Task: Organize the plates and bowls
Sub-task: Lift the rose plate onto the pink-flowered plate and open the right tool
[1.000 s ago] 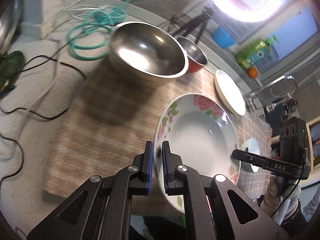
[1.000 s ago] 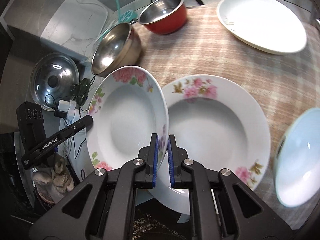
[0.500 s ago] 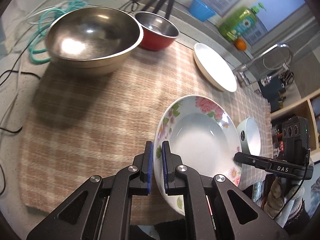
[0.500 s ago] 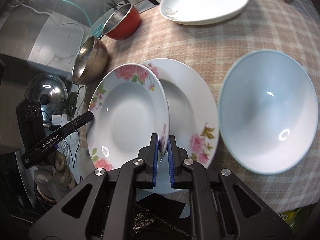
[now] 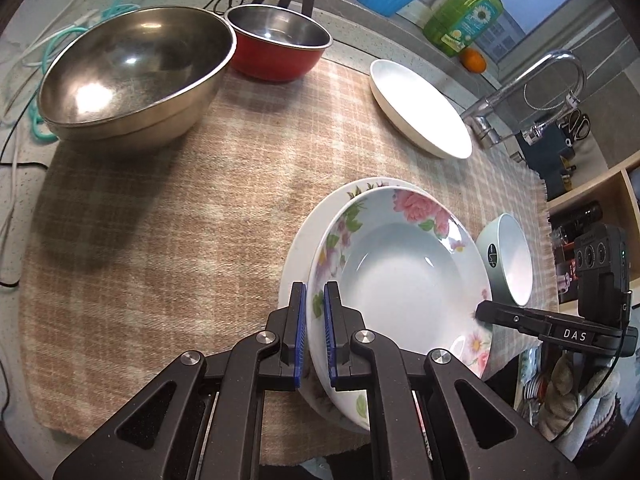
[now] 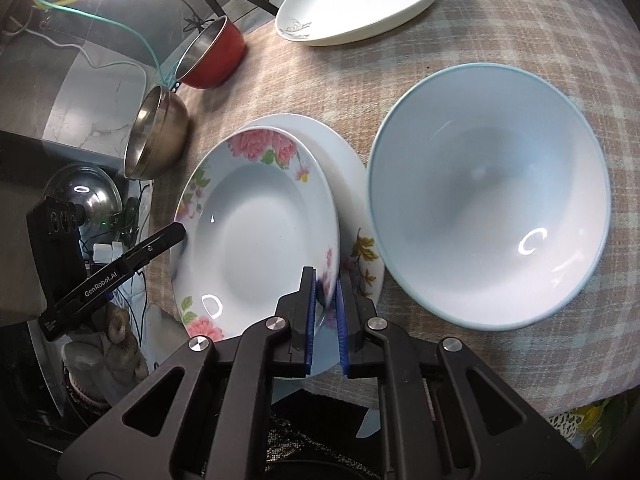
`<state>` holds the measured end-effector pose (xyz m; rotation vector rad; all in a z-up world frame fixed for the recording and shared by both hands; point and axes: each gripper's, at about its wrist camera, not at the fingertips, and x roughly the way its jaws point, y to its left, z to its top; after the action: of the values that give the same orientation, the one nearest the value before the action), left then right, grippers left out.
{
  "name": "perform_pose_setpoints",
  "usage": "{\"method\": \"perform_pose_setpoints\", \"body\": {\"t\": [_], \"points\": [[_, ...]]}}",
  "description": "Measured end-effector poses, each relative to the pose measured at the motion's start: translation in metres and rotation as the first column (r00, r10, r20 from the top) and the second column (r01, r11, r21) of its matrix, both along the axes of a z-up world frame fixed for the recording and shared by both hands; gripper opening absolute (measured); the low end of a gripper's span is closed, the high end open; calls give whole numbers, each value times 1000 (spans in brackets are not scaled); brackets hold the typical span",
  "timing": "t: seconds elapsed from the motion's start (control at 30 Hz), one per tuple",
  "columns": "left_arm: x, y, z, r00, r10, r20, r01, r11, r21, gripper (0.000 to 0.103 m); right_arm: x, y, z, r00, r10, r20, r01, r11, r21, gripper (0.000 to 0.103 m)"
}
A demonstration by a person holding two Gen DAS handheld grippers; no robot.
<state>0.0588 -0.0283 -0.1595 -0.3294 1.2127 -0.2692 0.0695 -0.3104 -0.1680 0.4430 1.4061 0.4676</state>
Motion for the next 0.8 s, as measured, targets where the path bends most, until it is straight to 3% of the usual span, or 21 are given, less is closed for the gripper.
{"method": "perform_pose_setpoints", "body": {"t": [0.8], "points": [[4, -11, -5, 1000, -22, -7, 22, 998, 60, 9, 4, 6, -1, 1000, 6, 5, -5, 999, -37, 14]]}}
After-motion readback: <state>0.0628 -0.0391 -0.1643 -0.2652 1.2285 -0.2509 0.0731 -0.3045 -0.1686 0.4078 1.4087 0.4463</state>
